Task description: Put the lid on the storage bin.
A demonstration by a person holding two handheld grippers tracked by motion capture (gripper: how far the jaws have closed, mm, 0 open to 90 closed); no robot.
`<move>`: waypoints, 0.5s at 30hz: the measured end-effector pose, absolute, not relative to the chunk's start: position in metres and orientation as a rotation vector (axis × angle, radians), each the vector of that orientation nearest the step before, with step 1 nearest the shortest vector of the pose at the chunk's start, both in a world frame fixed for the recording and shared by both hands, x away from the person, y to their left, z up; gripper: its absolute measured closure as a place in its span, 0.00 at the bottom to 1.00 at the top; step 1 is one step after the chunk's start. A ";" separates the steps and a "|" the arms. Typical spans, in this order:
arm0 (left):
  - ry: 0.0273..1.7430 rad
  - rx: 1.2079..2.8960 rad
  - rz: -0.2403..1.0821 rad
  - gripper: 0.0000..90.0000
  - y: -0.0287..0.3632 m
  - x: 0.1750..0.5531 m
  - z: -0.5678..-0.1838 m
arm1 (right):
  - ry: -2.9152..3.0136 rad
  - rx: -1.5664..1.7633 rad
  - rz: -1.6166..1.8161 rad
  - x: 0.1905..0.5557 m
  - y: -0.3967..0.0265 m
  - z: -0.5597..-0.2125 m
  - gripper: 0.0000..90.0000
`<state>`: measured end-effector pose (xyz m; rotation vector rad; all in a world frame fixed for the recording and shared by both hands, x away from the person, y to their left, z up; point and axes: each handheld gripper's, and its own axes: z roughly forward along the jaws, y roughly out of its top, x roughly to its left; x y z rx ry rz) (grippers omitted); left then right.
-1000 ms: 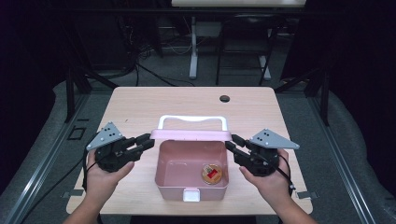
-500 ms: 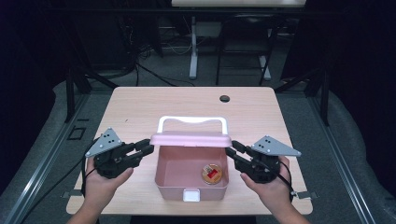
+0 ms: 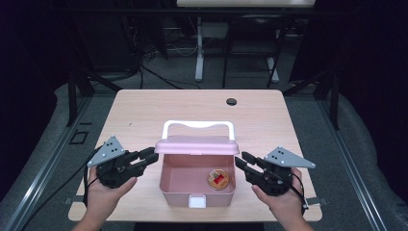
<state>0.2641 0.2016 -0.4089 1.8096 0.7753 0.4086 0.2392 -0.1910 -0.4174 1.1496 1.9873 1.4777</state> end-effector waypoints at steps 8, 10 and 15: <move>0.779 1.807 0.403 0.81 0.202 0.260 -0.413 | 1.964 1.201 1.473 0.241 -0.203 -0.425 0.75; 0.780 1.805 0.396 0.81 0.202 0.259 -0.414 | 1.958 1.222 1.464 0.244 -0.207 -0.428 0.75; 0.781 1.816 0.389 0.81 0.203 0.256 -0.418 | 1.938 1.271 1.442 0.252 -0.214 -0.437 0.74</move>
